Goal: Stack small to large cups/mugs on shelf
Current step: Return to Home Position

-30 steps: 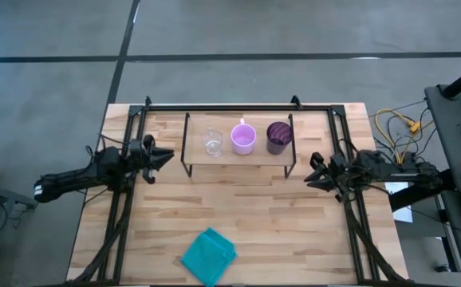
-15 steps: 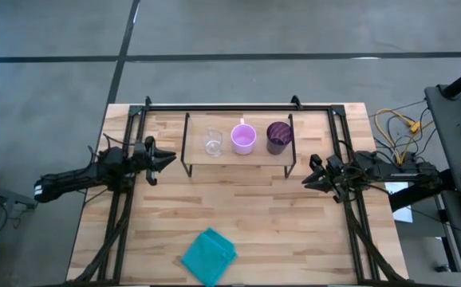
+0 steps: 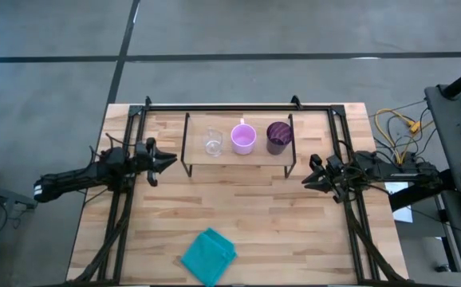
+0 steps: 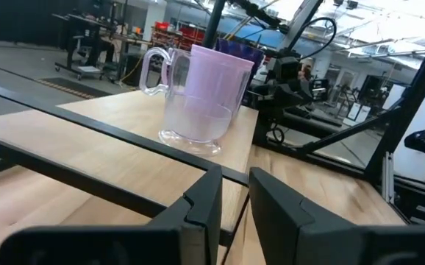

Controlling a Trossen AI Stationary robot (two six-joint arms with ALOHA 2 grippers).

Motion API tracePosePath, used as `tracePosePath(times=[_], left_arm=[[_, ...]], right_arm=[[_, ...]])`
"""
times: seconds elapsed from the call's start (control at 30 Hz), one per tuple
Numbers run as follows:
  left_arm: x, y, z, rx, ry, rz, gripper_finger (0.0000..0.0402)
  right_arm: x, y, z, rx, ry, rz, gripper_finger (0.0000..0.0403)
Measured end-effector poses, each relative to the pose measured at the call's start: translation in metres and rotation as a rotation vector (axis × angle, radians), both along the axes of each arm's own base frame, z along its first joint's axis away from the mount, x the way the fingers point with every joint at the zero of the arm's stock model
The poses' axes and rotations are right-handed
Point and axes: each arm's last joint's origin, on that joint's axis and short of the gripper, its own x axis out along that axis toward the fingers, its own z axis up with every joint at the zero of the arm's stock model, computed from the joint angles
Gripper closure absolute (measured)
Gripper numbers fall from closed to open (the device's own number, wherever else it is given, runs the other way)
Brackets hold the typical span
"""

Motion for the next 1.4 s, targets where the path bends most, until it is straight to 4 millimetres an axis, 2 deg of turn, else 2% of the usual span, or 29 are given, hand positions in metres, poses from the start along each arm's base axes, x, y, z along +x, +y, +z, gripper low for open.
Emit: tracePosePath(times=[1.0, 1.4], left_arm=[[0.0021, -0.0010, 0.0007, 0.015, 0.006, -0.049, 0.0345], [0.0021, -0.0009, 0.0008, 0.016, 0.005, -0.044, 0.0345]], right_arm=[[0.0000, 0.0000, 0.0000, 0.000, 0.000, 0.000, 0.0333], [0.0000, 0.0000, 0.0000, 0.000, 0.000, 0.000, 0.0321]])
